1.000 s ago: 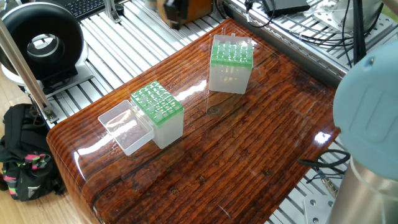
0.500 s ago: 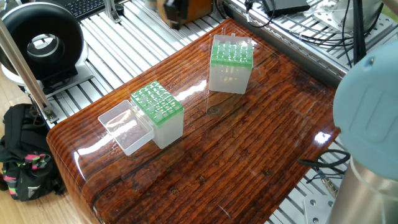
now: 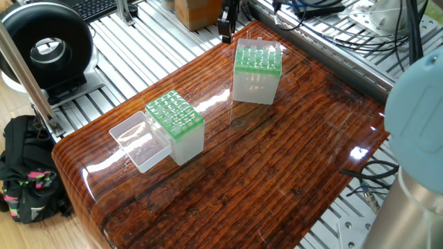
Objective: Transfer all large pipette tips from one holder to another
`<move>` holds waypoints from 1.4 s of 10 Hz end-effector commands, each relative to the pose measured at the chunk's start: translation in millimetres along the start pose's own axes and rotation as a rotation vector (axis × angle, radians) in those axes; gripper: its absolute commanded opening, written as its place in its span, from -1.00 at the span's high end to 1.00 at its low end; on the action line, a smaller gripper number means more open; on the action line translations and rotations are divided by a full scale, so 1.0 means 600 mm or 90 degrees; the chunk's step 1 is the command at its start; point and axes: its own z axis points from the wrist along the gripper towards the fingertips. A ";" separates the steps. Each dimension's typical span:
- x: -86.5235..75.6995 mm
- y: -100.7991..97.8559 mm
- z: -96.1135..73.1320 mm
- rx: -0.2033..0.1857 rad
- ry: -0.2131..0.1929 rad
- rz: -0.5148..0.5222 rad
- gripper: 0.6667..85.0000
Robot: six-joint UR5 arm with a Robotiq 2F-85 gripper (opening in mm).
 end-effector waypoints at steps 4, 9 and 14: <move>-0.004 -0.028 0.004 -0.014 -0.012 0.001 0.09; 0.000 -0.029 0.004 -0.013 -0.005 0.130 0.08; 0.015 -0.052 0.057 -0.011 0.001 0.138 0.17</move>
